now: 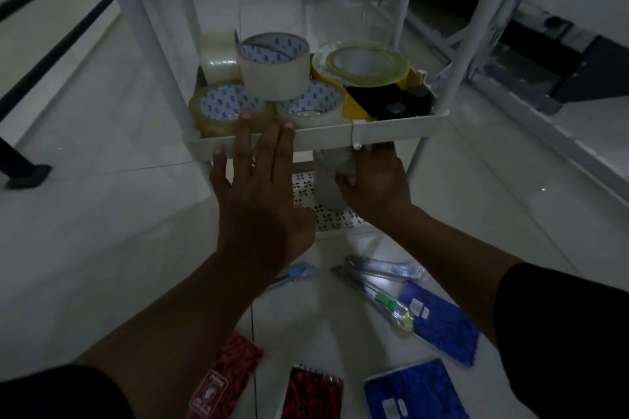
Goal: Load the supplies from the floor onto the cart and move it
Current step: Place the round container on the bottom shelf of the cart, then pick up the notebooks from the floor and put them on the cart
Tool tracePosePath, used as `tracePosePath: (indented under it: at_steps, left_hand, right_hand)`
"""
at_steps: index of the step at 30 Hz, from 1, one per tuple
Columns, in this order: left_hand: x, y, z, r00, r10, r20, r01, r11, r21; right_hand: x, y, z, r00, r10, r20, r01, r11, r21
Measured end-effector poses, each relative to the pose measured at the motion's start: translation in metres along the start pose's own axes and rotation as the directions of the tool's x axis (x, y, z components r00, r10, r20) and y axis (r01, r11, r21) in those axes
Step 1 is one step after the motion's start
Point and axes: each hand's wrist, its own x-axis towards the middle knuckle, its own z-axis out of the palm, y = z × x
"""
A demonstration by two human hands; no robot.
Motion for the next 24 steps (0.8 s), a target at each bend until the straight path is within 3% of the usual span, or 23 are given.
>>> tracePosePath:
  at_steps: [8, 12, 15, 19, 21, 24]
  left_hand:
    - [0.003, 0.006, -0.015, 0.982, -0.055, 0.178, 0.063, 0.997, -0.039]
    - [0.006, 0.003, -0.026, 0.958, -0.022, 0.285, 0.034, 0.999, -0.039]
    - [0.006, 0.003, -0.039, 0.933, -0.029, 0.358, 0.05, 0.998, -0.049]
    - [-0.027, 0.018, -0.057, 0.962, -0.034, 0.271, 0.071, 0.989, -0.13]
    - [-0.065, 0.031, -0.057, 0.96, -0.108, 0.259, 0.156, 0.973, -0.172]
    - [-0.128, 0.046, -0.047, 0.868, -0.159, 0.471, 0.299, 0.924, -0.24]
  right_hand:
    - [-0.141, -0.023, -0.042, 0.943, 0.0, 0.332, -0.106, 0.947, 0.303]
    - [-0.199, -0.036, -0.061, 0.879, 0.147, 0.454, -0.302, 0.908, 0.29]
    - [-0.223, -0.042, -0.074, 0.861, 0.185, 0.474, -0.349, 0.893, 0.284]
    - [-0.242, -0.044, -0.09, 0.833, 0.228, 0.504, -0.394, 0.884, 0.251]
    - [-0.25, -0.041, -0.094, 0.825, 0.23, 0.517, -0.396, 0.887, 0.238]
    - [-0.259, -0.031, -0.094, 0.788, 0.233, 0.57, -0.381, 0.912, 0.154]
